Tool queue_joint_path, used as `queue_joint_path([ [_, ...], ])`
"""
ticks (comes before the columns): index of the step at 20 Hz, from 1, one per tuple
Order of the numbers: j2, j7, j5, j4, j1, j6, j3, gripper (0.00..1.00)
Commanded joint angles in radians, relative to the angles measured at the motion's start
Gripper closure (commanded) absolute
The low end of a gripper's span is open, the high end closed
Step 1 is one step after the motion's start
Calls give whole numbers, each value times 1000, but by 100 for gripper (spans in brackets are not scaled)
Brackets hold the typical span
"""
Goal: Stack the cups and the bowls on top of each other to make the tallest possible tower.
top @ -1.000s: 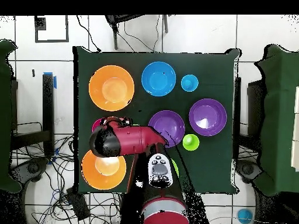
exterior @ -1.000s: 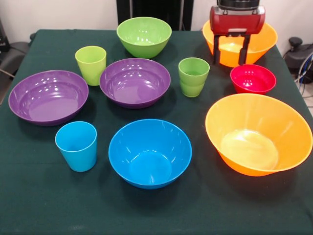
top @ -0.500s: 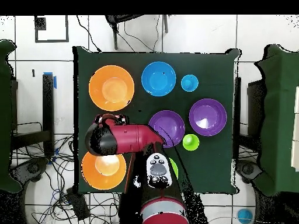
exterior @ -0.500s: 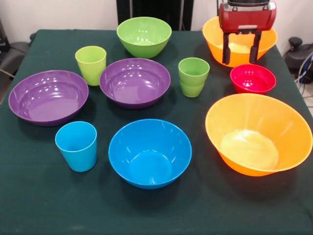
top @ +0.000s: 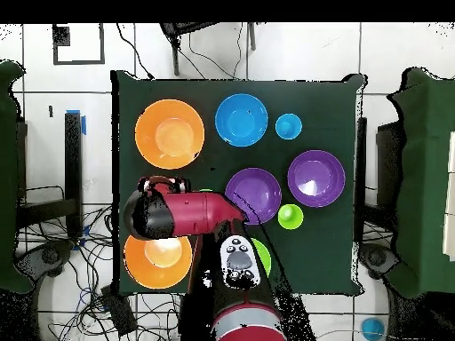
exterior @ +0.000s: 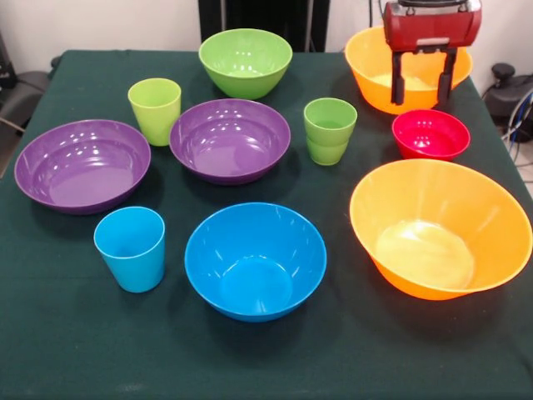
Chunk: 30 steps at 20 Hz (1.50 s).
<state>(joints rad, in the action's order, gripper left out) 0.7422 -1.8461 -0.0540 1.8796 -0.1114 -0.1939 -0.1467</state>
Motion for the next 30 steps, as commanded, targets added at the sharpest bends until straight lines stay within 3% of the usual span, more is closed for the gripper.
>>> queue_joint_path([
  [1,75,-214,83,138,57,-71,-90,0],
  [10,125,-286,186,135,189,-101,-24,0],
  [18,-38,-314,205,58,253,19,37,0],
  [30,-160,-287,157,-35,342,-43,235,0],
])
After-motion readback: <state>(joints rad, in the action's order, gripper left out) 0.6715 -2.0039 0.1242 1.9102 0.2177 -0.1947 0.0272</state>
